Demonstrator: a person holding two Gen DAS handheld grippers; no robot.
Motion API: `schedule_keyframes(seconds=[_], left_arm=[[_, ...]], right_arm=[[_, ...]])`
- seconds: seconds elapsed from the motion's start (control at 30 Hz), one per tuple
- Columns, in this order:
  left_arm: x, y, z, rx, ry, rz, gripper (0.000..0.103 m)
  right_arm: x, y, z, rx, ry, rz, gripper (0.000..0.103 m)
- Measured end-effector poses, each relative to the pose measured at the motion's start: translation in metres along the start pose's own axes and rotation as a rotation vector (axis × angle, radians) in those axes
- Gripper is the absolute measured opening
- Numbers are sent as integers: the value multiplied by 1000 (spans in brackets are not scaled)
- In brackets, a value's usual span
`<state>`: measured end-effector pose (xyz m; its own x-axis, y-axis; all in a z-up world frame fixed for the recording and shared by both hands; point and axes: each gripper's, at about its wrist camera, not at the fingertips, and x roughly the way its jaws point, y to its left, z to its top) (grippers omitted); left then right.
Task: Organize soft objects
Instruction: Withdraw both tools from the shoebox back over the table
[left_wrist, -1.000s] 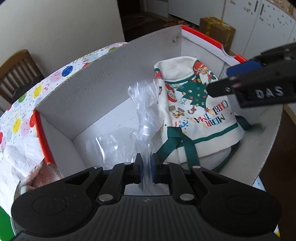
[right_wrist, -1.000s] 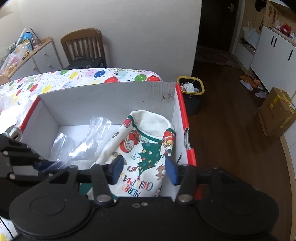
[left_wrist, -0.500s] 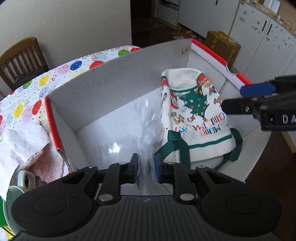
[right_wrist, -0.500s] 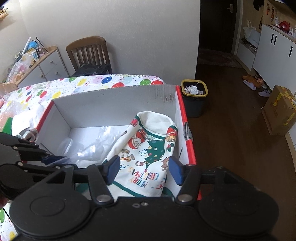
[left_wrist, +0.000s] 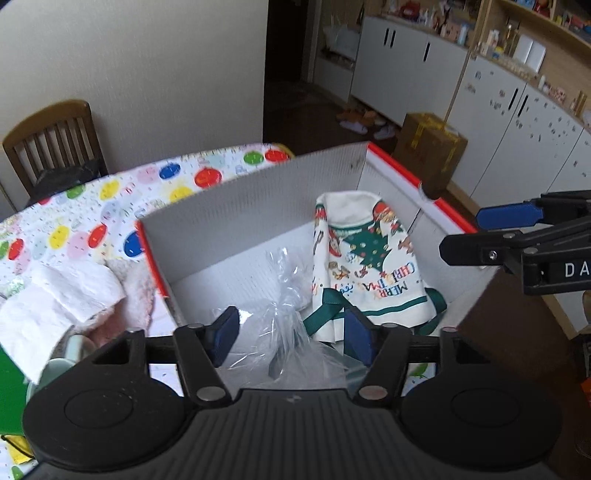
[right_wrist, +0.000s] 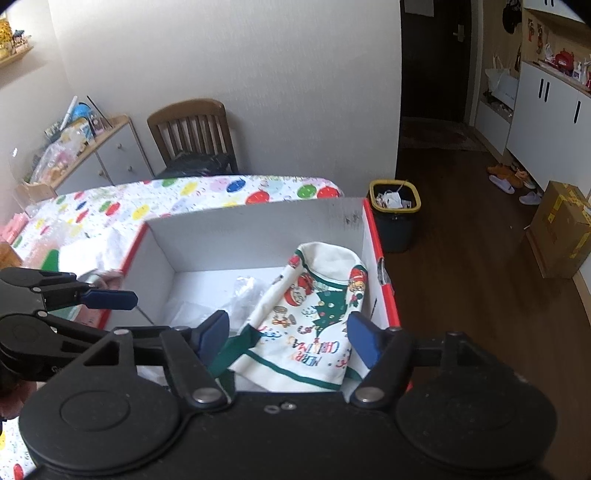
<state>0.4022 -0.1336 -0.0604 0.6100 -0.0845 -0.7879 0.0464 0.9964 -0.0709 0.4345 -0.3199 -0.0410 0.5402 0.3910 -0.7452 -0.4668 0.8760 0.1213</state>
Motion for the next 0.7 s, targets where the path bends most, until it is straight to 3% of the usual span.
schedule_keyframes(seconds=[0.17, 0.7], left_arm=[[-32, 6, -7, -5, -58, -14, 76], [-115, 55, -44, -66, -181, -68, 88]], right_arm=[[-25, 16, -3, 6, -45, 16, 79], [-65, 93, -18, -5, -122, 74, 100]])
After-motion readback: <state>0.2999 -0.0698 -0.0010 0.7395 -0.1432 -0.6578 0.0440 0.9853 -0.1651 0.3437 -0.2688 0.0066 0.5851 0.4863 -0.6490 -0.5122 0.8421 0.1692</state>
